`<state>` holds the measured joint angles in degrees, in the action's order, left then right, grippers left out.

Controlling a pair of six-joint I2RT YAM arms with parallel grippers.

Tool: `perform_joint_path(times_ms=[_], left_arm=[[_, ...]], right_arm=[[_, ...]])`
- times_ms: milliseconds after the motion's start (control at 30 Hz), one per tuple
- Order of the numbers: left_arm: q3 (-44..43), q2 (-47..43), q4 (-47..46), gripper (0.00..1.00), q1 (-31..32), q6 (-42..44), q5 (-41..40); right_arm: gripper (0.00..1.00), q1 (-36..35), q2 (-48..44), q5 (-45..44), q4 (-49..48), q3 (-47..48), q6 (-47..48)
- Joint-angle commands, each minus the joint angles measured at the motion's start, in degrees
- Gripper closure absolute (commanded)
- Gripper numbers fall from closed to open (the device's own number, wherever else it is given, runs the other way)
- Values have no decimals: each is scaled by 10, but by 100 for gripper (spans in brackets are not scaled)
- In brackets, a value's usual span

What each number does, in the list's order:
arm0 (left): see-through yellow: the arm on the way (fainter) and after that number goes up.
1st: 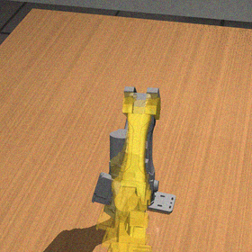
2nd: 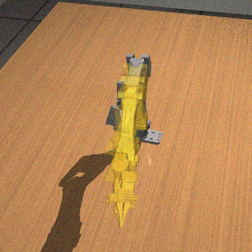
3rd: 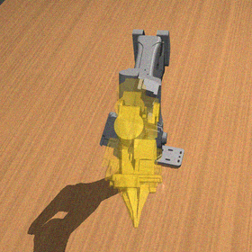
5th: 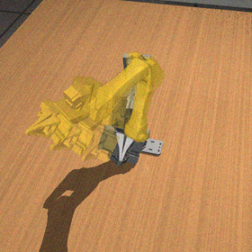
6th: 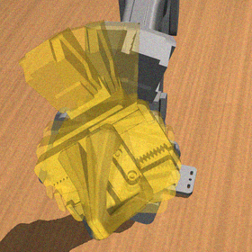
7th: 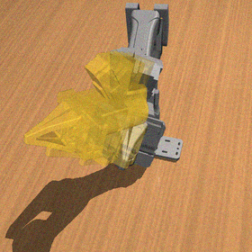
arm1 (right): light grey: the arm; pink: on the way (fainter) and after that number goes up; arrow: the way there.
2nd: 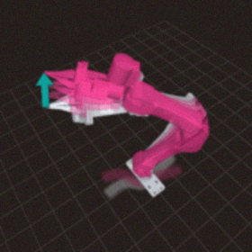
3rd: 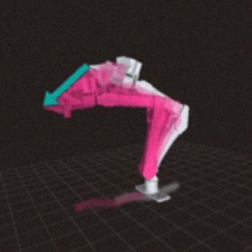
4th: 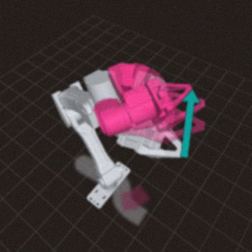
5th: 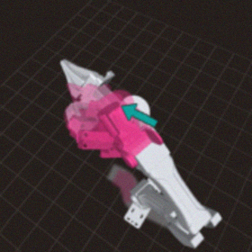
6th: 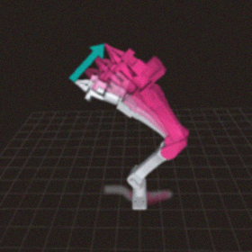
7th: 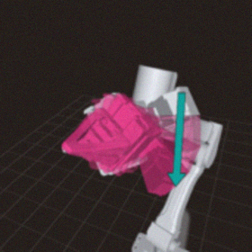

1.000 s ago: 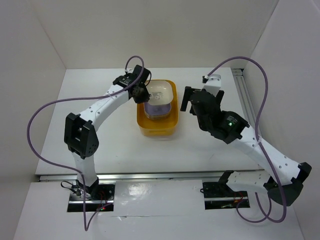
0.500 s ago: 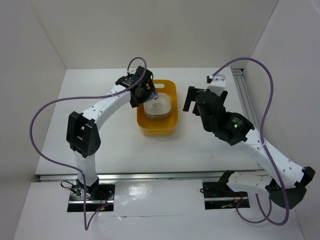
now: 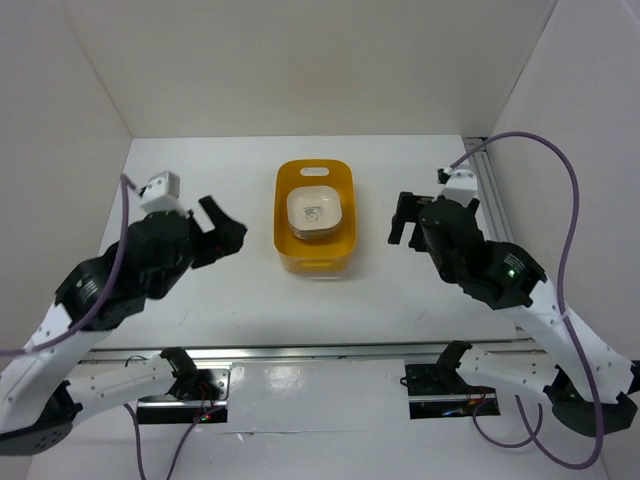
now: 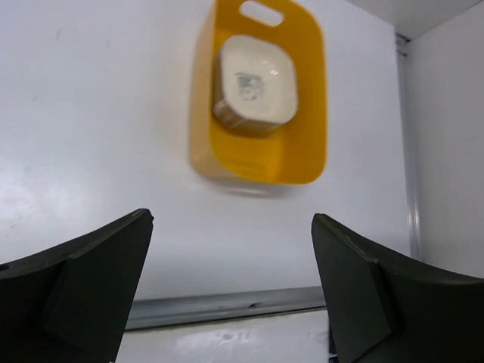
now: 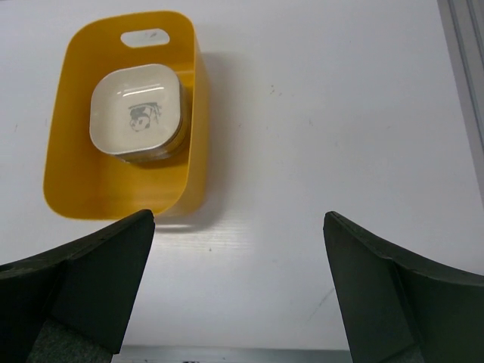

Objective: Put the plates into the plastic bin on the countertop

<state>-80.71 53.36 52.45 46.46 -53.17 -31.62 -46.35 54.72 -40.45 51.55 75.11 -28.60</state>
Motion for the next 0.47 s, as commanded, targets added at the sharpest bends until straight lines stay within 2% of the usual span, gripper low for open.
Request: perform_joint_path(times_ms=[0, 167, 433], left_arm=[[77, -64, 75, 0, -1, -33, -39], [107, -126, 155, 0, -1, -56, -53], [124, -183, 196, 0, -1, -75, -58]], right_arm=[[0, -1, -54, 12, 62, -24, -20], [0, -1, -106, 26, 96, -37, -50], [0, -1, -157, 15, 123, -42, -56]])
